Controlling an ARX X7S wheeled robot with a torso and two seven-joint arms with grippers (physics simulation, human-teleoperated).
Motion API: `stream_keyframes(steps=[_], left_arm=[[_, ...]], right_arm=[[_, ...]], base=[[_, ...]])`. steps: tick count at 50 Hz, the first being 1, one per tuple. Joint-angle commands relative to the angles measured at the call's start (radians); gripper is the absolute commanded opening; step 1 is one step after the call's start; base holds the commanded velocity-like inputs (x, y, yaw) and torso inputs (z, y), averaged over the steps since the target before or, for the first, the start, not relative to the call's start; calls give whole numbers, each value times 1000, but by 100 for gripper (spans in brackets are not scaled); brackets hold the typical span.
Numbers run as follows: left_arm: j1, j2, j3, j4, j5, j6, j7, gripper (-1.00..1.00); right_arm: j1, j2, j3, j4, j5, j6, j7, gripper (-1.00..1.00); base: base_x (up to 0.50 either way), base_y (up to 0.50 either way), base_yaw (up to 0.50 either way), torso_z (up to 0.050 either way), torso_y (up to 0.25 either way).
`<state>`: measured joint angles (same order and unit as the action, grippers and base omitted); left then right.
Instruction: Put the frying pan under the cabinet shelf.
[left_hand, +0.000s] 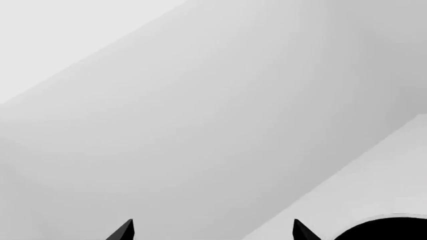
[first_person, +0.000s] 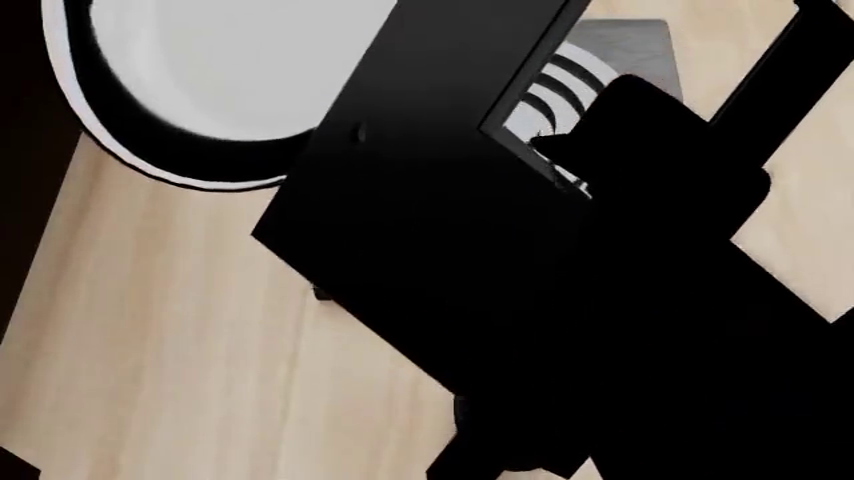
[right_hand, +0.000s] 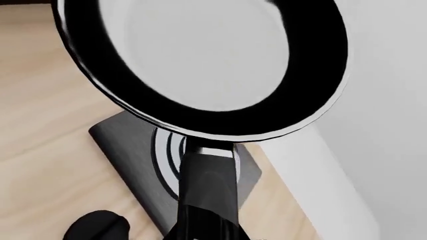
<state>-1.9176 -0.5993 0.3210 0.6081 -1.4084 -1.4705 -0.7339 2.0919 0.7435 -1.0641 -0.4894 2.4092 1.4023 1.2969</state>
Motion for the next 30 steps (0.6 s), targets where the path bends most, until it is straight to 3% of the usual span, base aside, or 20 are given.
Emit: stream_keyframes(steps=[1,30], left_arm=[[-5,-13,13,-1,-15,16,-10,100],[-8,-42,46,-1,-50,51,-35,100]], right_arm=[[2,-8,-1,-9,-62,10,0,-100],[-151,-75,-24,9,-193,28,-101,-100]], base=[[0,0,0,0,0],[0,0,0,0,2]])
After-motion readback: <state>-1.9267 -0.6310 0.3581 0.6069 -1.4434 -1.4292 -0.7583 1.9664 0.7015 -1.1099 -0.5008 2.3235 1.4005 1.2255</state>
